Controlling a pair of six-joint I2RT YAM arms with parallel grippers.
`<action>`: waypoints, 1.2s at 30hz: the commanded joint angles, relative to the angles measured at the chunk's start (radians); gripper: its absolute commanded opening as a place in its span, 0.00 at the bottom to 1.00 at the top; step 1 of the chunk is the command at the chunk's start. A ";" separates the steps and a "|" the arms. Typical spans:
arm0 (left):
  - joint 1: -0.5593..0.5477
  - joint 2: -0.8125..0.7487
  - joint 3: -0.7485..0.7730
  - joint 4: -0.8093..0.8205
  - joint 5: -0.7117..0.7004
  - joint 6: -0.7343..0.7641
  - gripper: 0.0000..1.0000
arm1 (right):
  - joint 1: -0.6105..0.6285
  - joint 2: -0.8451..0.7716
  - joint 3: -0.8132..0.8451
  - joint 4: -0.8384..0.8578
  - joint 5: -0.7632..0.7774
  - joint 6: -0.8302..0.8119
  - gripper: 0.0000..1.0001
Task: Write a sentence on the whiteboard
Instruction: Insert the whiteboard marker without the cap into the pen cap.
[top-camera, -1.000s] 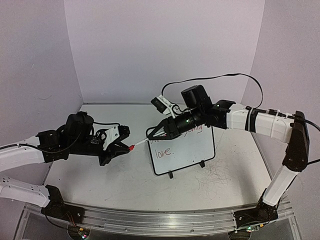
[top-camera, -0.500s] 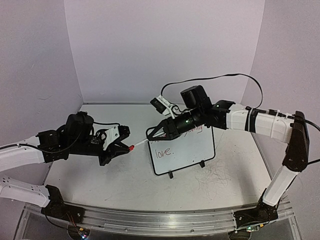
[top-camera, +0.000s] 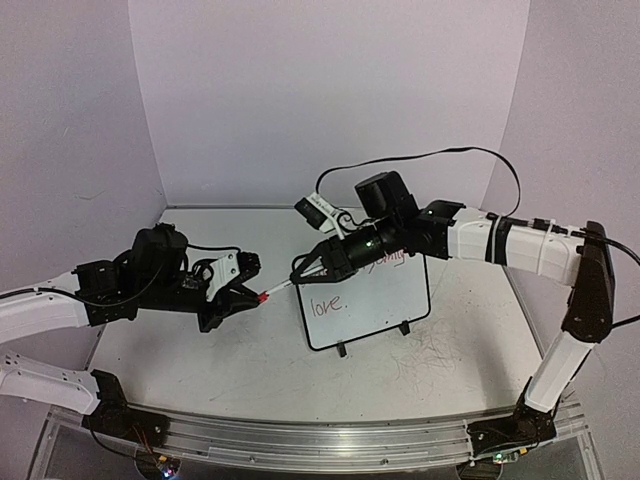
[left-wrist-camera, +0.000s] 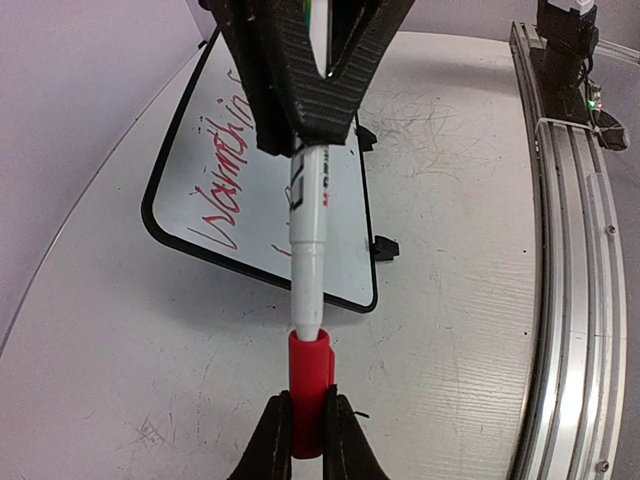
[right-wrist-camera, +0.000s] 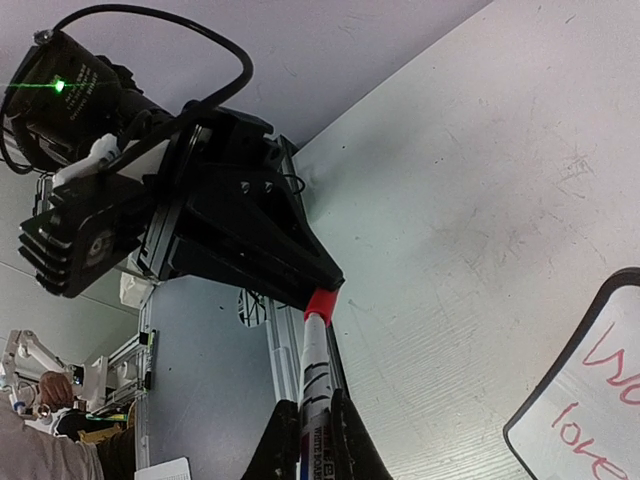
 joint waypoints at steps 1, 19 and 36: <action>-0.009 0.003 0.004 0.041 0.012 0.006 0.00 | 0.008 0.043 0.071 -0.031 0.006 -0.001 0.00; -0.037 0.028 0.064 0.043 -0.014 0.003 0.00 | 0.053 0.170 0.157 -0.162 -0.020 -0.041 0.00; -0.138 -0.004 0.062 0.197 -0.146 0.003 0.00 | 0.105 0.185 0.120 -0.052 -0.097 0.069 0.00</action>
